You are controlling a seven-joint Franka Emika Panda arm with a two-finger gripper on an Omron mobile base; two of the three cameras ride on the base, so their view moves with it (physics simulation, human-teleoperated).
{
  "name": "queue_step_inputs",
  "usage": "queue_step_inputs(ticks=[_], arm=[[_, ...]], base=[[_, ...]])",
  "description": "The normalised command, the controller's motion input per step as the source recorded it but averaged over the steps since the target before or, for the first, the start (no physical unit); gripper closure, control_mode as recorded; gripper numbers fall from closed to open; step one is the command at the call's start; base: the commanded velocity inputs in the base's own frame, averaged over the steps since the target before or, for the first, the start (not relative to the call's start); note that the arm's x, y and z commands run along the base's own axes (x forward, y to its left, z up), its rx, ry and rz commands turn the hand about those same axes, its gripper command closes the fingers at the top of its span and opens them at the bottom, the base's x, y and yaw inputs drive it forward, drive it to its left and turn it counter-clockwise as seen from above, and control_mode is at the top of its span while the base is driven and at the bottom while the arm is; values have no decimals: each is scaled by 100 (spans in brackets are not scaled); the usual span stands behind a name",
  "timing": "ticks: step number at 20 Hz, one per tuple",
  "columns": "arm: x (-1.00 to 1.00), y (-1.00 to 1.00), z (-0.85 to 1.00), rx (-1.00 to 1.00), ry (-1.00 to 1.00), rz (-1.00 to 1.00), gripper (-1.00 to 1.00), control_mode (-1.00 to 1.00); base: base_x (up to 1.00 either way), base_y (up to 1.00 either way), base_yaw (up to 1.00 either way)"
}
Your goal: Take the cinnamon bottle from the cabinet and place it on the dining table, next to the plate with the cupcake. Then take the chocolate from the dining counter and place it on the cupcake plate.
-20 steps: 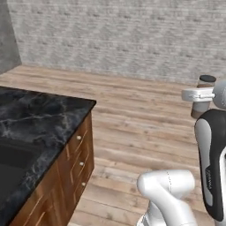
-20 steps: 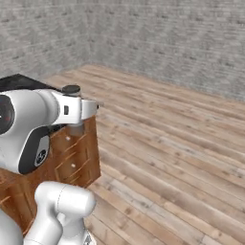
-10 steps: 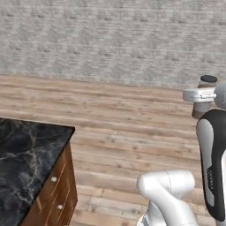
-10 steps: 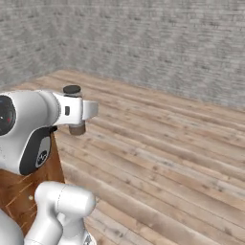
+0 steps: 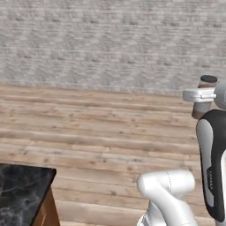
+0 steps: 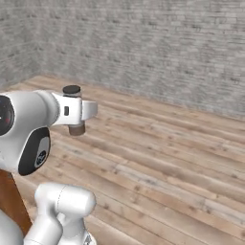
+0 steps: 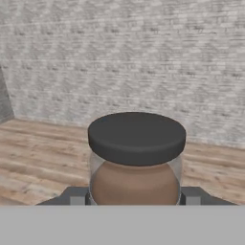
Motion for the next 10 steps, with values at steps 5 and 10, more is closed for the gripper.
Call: queue_step_inputs(ticks=[5, 10], arm=[[0, 0, 0, 0, 0, 0, 100, 100], [0, 0, 0, 0, 0, 0, 100, 100]], base=[[100, -1, -1], [100, 0, 11]])
